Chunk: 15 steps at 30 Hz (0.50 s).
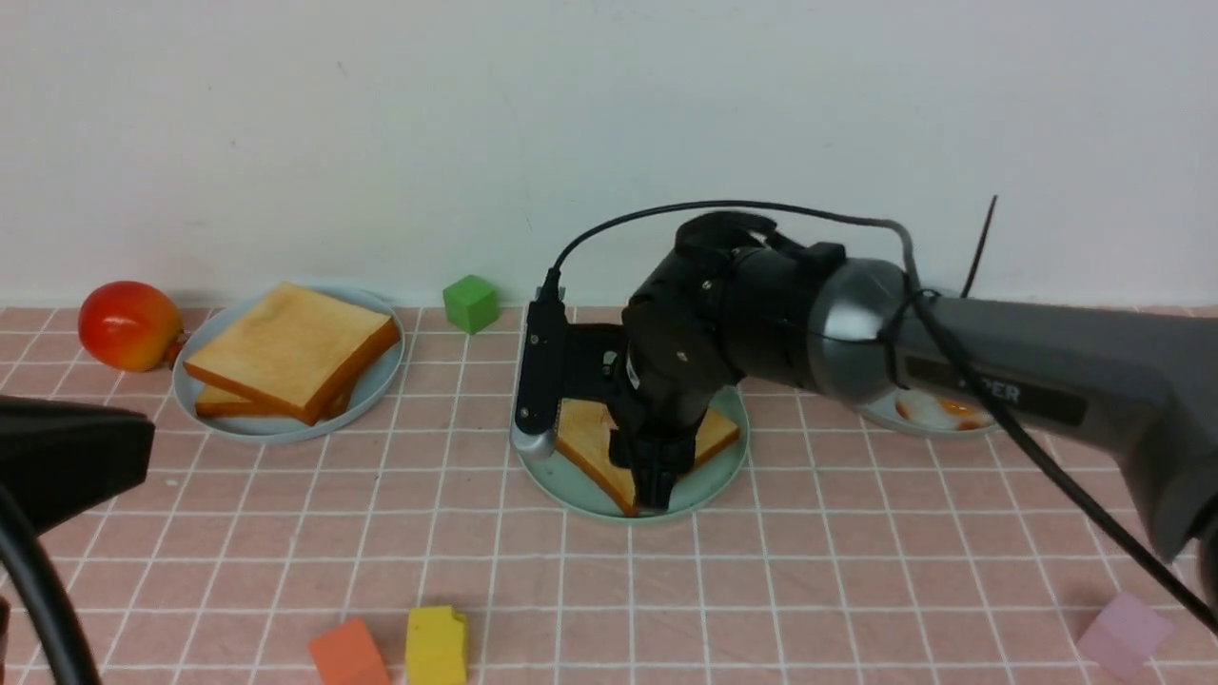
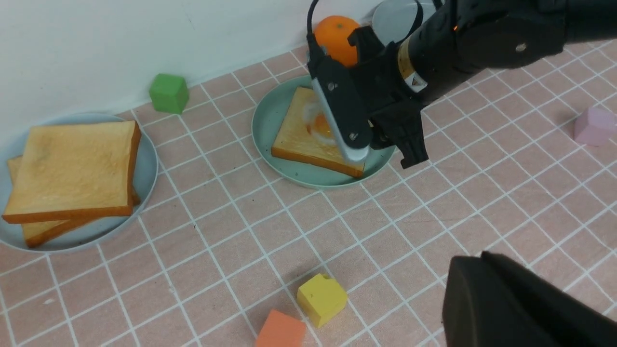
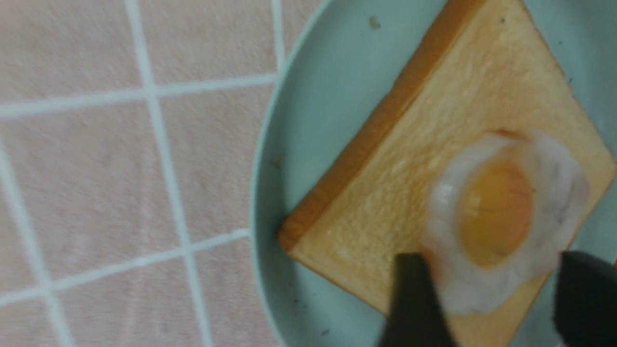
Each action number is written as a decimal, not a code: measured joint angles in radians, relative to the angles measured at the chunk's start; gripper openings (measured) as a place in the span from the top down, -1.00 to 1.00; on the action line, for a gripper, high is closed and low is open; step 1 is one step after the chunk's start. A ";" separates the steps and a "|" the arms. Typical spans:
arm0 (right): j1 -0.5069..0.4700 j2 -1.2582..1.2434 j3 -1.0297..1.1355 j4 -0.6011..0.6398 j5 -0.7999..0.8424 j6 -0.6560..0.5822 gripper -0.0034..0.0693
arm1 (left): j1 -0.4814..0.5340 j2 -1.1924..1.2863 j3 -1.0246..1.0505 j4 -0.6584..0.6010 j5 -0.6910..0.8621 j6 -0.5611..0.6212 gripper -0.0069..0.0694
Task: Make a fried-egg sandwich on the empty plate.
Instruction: Use the right arm to place the fried egg on the slice of bread in the middle, then use the left arm to grab a slice of bread
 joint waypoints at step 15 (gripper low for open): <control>0.042 -0.584 0.055 0.031 0.496 0.602 0.21 | 0.000 0.080 0.000 -0.003 0.022 -0.076 0.79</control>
